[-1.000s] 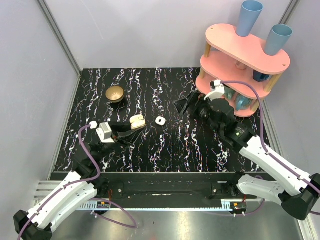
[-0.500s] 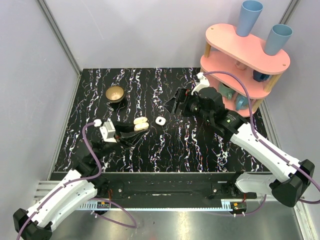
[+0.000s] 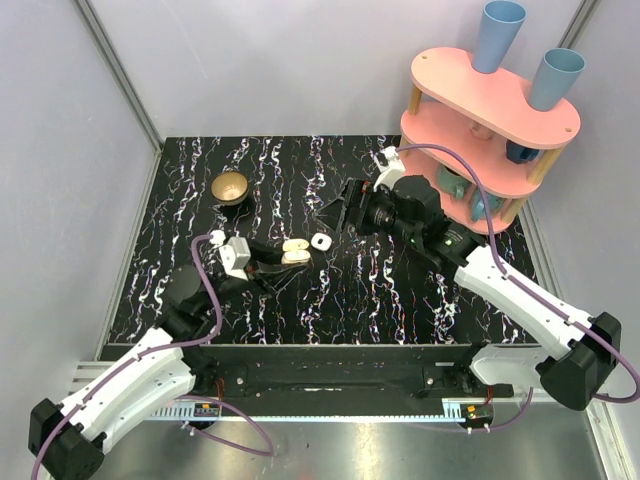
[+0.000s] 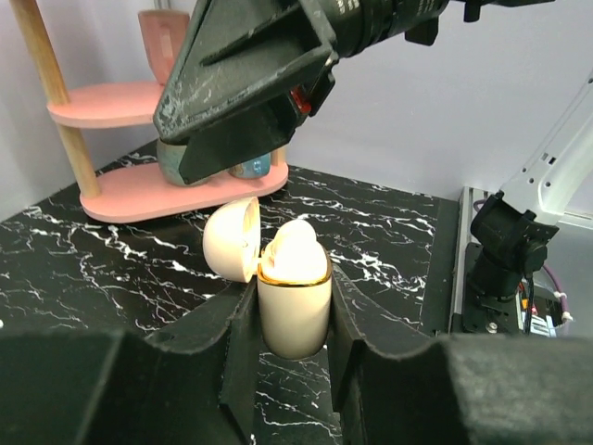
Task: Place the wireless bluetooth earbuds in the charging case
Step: Close the charging case with the earbuds, then place the charging case with the earbuds at the center of the board.
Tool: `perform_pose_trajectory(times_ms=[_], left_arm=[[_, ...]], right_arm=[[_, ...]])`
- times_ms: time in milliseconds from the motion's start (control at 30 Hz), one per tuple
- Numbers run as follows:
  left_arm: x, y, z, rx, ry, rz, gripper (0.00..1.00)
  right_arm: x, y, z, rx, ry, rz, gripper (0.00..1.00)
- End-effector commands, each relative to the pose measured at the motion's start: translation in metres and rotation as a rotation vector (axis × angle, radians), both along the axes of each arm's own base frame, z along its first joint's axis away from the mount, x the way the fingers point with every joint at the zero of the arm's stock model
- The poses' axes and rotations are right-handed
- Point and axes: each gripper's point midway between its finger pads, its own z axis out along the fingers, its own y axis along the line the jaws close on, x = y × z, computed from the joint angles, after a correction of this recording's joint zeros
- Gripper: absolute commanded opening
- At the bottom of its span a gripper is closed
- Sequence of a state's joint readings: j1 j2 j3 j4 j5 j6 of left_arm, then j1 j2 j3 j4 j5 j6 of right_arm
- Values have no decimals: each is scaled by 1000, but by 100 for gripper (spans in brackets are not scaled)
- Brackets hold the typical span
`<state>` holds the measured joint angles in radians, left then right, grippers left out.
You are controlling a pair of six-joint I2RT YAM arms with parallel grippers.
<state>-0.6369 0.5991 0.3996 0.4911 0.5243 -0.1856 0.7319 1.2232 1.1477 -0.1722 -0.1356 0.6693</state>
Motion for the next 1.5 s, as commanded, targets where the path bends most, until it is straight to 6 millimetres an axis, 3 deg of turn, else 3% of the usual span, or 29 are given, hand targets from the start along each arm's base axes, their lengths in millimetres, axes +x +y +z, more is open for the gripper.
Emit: perform_pose_trajectory(times_ms=[0, 267, 367, 933, 1000, 1033, 1100, 1133, 1233, 1467], left_arm=[[-5, -2, 33, -75, -88, -34, 0], [1, -4, 41, -124, -96, -20, 0], [4, -9, 36, -118, -75, -36, 0], [23, -19, 33, -139, -6, -17, 0], [27, -18, 32, -145, 15, 0, 0], [29, -19, 30, -146, 36, 6, 0], [35, -20, 22, -132, 87, 21, 0], [35, -21, 19, -131, 113, 17, 0], [44, -26, 1, -98, 230, 33, 0], [65, -36, -51, -24, 482, 91, 0]], right_arm=[[-4, 17, 19, 90, -31, 88, 100], [-6, 35, 1, 44, 15, 183, 100], [-8, 37, 4, 56, 7, 207, 100], [-21, 35, 0, -1, -46, 287, 100], [-16, 27, 2, -13, -65, 232, 100], [-2, 17, 1, -31, -75, 134, 100], [6, 0, 0, -52, -89, 21, 100], [20, -16, -3, -79, -97, -95, 100], [37, -55, -7, -138, -100, -318, 100], [37, -100, -3, -184, -119, -503, 100]])
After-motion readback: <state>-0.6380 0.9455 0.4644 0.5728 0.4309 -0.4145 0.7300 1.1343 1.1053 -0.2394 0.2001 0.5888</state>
